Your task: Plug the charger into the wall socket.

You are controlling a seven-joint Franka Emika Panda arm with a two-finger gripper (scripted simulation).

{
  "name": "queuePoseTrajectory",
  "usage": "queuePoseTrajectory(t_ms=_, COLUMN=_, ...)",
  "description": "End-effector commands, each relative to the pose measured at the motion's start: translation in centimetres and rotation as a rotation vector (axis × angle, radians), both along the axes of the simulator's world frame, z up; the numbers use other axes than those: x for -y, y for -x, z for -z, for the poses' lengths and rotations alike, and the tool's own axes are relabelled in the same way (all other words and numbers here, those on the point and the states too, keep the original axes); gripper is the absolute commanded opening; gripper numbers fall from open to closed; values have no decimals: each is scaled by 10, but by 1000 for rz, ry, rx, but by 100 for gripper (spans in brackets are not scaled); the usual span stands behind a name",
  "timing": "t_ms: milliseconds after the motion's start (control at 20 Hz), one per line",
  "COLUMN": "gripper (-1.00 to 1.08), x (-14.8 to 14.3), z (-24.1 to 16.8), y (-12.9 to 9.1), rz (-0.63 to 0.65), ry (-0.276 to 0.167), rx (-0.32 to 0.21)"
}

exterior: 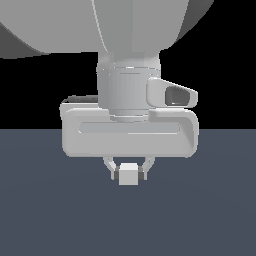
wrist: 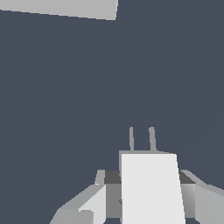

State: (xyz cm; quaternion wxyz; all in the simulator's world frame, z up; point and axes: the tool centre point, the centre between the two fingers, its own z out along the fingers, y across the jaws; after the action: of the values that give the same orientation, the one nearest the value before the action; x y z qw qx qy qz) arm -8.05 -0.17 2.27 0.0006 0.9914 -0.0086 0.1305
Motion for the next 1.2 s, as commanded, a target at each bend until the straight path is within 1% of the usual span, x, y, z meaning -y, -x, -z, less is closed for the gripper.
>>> queuePoseTrajectory(t_ms=0, gripper=-100, x=-7, z=-7, y=-3, rz=10, ry=-1, rx=1)
queuePoseTrajectory(t_ms=650, gripper=-100, x=-57, z=-57, y=-23, rz=91, ry=-2, rx=2)
queuePoseTrajectory(t_ms=900, gripper=-100, x=-69, z=-70, y=-30, rz=112, ry=0, rx=1)
queuePoseTrajectory(t_ms=1150, gripper=-100, x=-75, z=-77, y=-34, rz=122, ry=1, rx=1)
